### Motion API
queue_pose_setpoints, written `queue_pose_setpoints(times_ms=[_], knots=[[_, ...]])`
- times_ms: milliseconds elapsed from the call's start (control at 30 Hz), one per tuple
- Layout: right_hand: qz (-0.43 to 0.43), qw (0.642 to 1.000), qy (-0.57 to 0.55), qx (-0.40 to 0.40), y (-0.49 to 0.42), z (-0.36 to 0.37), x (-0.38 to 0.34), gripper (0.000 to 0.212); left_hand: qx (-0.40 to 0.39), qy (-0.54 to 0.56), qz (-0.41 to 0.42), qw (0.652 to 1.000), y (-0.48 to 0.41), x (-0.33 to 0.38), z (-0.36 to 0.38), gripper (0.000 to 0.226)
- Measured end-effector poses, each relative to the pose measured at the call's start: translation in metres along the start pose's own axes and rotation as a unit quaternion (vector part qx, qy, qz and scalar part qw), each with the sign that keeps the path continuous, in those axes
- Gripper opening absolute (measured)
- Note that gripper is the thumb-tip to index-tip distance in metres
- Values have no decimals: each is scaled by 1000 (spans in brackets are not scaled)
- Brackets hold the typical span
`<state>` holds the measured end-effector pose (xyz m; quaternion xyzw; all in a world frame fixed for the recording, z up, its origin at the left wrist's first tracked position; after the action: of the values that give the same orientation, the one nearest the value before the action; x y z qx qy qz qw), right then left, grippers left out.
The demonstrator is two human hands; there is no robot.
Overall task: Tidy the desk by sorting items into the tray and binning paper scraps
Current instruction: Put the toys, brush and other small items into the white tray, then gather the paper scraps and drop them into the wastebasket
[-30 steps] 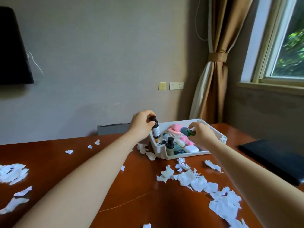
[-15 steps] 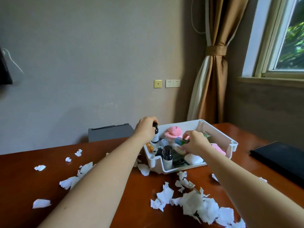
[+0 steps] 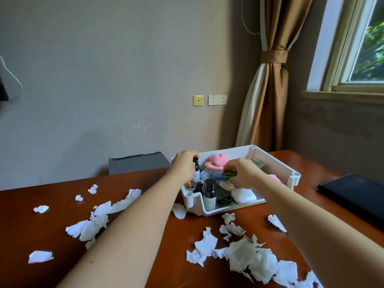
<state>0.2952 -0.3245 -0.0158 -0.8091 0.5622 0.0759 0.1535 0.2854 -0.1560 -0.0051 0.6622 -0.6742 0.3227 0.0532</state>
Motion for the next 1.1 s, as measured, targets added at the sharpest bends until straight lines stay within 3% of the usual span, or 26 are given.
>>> queue_pose_setpoints(times_ms=[200,333,633,900,1100], knots=[[-6,1000,4,-2,-3,3,0,38,-6,12,5,1000,-1,1,4,28],[-6,1000,-7,8,3,2,-1,41,-38,-7,14,999,4,6,2,38],[-27,997,-17,65,31,-33,-16,29,-42,-42,33,998,38,25,-36,37],[-70,997,-19,26,99,-62,-58,28,-65,-64,69,993,124,40,-94,38],[-83,996,-8,-17,175,-71,-89,31,-151,-89,60,983,195,45,-127,35]])
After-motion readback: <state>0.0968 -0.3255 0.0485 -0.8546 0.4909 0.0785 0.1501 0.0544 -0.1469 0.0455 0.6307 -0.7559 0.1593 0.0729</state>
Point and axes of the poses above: each hand's wrist, its own y-axis away from the middle knuckle, its own z-axis out of the palm, x = y × z, the point moved 6 cm from there along -y, towards the middle knuckle, and after that the axes turned 1 degree about x, right-handed, at the moved point
